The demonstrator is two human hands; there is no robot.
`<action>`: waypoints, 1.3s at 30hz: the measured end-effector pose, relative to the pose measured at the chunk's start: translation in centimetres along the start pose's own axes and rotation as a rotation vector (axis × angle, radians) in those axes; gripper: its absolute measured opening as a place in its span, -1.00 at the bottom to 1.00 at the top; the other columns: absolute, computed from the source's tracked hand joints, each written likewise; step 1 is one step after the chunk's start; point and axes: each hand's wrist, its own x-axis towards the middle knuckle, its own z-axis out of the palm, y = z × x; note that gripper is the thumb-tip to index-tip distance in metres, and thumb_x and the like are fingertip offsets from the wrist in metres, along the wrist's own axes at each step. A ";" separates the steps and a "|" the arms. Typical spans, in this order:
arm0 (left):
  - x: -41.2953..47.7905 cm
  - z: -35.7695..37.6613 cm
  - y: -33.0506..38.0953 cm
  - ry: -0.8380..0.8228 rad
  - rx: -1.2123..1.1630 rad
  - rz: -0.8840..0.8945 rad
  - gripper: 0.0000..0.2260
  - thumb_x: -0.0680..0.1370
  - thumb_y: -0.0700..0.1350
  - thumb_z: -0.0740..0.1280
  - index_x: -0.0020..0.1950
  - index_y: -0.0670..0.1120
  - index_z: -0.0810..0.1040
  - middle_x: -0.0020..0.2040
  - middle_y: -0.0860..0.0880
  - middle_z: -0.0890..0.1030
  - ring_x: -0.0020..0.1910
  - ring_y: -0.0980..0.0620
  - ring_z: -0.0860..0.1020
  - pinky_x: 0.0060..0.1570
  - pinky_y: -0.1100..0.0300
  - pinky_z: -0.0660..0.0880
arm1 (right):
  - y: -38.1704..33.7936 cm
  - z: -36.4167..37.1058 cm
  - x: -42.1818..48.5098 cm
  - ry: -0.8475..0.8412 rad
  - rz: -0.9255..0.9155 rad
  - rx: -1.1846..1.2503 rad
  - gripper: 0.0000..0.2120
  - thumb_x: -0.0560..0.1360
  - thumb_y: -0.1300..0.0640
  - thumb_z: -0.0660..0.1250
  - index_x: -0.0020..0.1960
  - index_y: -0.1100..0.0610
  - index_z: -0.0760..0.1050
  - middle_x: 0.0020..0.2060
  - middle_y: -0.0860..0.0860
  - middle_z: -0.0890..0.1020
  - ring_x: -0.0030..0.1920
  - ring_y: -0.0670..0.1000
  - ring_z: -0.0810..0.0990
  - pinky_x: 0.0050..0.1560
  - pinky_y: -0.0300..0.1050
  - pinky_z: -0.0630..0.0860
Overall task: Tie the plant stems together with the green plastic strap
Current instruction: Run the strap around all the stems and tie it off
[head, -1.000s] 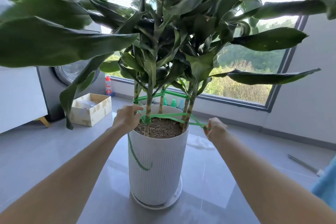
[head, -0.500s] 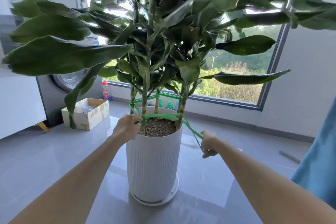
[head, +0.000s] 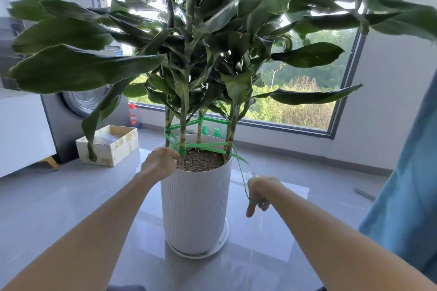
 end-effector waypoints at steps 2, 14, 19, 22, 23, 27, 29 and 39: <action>0.0 -0.2 0.0 0.001 0.010 -0.001 -0.70 0.54 -0.23 0.21 0.21 -0.02 0.58 0.30 -0.10 0.49 0.23 -0.09 0.47 0.12 0.11 0.45 | -0.1 0.0 -0.2 -0.192 0.055 -0.017 -0.49 0.52 -0.21 0.24 0.25 0.17 0.49 0.25 -0.10 0.56 0.16 -0.16 0.55 0.17 -0.20 0.40; -0.7 -0.8 0.0 -0.030 0.028 0.012 -0.73 0.56 -0.22 0.21 0.18 -0.05 0.61 0.28 -0.09 0.52 0.22 -0.08 0.47 0.18 0.07 0.44 | -1.2 1.0 1.5 -0.193 -0.187 0.389 -0.58 0.63 -0.05 0.10 0.23 0.23 0.51 0.16 0.10 0.62 -0.23 -0.01 0.60 -0.11 -0.14 0.55; -0.8 -0.8 0.1 -0.023 -0.006 -0.003 -0.73 0.56 -0.23 0.20 0.16 -0.06 0.62 0.25 -0.08 0.55 0.20 -0.08 0.49 0.16 0.11 0.41 | -0.7 0.6 2.9 0.072 -0.205 0.509 -0.71 0.57 0.21 0.21 0.24 0.31 0.44 -0.02 0.14 0.68 -0.38 0.00 0.55 -0.18 -0.09 0.57; -0.5 -0.6 0.2 0.003 -0.059 -0.026 -0.74 0.58 -0.22 0.19 0.15 -0.08 0.62 0.24 -0.09 0.55 0.18 -0.08 0.50 0.11 0.14 0.40 | -0.7 -0.3 4.8 0.373 -0.169 0.694 -0.72 0.51 0.25 0.19 0.13 0.30 0.57 -0.10 0.11 0.69 -0.35 0.02 0.55 -0.22 -0.09 0.59; -0.4 -0.5 0.2 0.009 -0.073 -0.033 -0.74 0.58 -0.21 0.19 0.15 -0.08 0.62 0.24 -0.10 0.55 0.18 -0.09 0.50 0.10 0.14 0.40 | -0.8 -0.6 5.4 0.461 -0.164 0.769 -0.71 0.49 0.25 0.19 0.11 0.28 0.59 -0.07 0.12 0.68 -0.27 0.05 0.56 -0.14 -0.07 0.60; 0.7 0.2 0.0 0.026 -0.117 -0.058 -0.74 0.58 -0.21 0.18 0.13 -0.05 0.63 0.23 -0.10 0.55 0.14 -0.08 0.51 0.00 0.19 0.39 | -1.4 -1.9 7.2 0.591 -0.191 1.059 -0.65 0.50 0.24 0.22 0.28 0.15 0.45 0.18 0.10 0.55 0.16 0.10 0.52 0.21 -0.09 0.46; 1.3 0.5 -0.1 0.037 -0.135 -0.059 -0.73 0.58 -0.22 0.18 0.12 -0.04 0.63 0.21 -0.10 0.57 0.09 -0.07 0.52 -0.04 0.20 0.39 | -1.7 -2.5 7.9 0.628 -0.214 1.123 -0.59 0.51 0.28 0.20 0.35 0.16 0.36 0.27 0.11 0.49 0.25 0.10 0.46 0.23 -0.10 0.39; 3.8 1.5 -0.8 0.089 -0.252 -0.157 -0.76 0.58 -0.22 0.20 0.16 -0.15 0.60 0.17 -0.12 0.59 0.12 -0.09 0.52 0.03 0.18 0.41 | -3.5 -4.7 10.8 0.627 -0.303 1.191 -0.39 0.47 0.39 0.10 0.47 0.03 0.21 0.27 0.17 0.42 0.26 0.16 0.36 0.19 -0.06 0.41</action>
